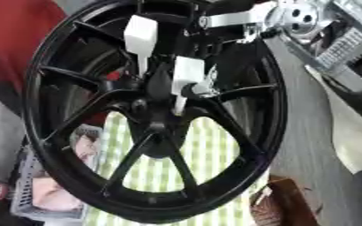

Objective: Pull the pin out of the wheel hub.

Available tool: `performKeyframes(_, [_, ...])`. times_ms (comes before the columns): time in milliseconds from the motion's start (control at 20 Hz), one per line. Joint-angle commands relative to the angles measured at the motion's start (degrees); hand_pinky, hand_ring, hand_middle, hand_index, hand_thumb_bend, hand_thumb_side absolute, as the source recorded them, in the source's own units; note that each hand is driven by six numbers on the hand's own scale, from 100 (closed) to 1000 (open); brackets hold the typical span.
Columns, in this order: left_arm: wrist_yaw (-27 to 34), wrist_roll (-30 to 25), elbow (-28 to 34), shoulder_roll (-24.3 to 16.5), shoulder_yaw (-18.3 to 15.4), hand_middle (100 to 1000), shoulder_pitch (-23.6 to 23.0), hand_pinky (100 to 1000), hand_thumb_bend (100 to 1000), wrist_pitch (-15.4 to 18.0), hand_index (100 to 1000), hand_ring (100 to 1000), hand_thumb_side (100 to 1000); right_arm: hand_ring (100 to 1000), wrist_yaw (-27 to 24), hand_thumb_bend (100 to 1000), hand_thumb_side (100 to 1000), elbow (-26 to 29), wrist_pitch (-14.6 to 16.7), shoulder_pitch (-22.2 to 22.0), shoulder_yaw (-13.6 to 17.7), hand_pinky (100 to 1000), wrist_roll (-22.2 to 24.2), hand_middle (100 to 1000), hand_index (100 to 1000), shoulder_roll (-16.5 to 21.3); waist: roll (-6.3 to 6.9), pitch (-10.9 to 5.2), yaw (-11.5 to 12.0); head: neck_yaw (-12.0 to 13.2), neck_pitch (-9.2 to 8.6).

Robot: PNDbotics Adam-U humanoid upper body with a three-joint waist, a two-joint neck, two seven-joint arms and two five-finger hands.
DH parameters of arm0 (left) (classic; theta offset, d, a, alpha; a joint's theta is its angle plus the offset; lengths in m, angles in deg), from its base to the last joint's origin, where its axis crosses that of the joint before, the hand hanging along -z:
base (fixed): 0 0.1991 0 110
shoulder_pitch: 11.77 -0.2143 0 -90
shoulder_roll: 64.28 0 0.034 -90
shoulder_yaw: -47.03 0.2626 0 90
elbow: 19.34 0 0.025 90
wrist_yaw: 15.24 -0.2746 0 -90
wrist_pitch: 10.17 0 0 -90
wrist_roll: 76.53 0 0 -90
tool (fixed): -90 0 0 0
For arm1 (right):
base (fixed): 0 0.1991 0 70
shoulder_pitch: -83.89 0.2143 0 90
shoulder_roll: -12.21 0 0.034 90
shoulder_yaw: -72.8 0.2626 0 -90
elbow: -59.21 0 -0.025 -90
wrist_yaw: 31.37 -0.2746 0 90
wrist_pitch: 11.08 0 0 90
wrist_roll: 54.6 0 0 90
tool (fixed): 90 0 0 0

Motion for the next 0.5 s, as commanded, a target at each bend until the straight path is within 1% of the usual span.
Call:
performKeyframes(50, [0.1, 0.0, 0.6, -1.2, -0.4, 567, 0.5, 797, 274, -0.1, 764, 699, 466, 753, 0.4, 415, 379, -0.5, -0.5, 0.5, 0.5, 723, 0.3, 708, 824, 0.8, 0.46, -0.93, 0.1, 0.0, -0.28])
performKeyframes(200, [0.2, 0.0, 0.5, -1.2, -0.5, 567, 0.5, 797, 273, -0.1, 764, 699, 466, 746, 0.3, 402, 359, -0.7, -0.4, 0.3, 0.5, 715, 0.3, 671, 797, 0.7, 0.47, -0.91, 0.1, 0.1, -0.25])
performKeyframes(400, [0.2, 0.1, 0.5, -1.1, -0.5, 567, 0.4, 798, 272, -0.1, 764, 700, 468, 729, -0.3, 364, 354, -0.6, -0.8, 0.3, 0.5, 708, -0.1, 614, 751, 0.6, 0.52, -0.92, 0.1, 0.1, -0.26])
performKeyframes(500, [0.2, 0.1, 0.5, -1.0, -0.6, 568, 0.4, 798, 272, -0.1, 765, 700, 468, 720, -0.6, 359, 352, -0.4, -1.2, 0.4, 0.4, 704, -0.4, 602, 740, 0.5, 0.51, -0.94, 0.1, 0.1, -0.26])
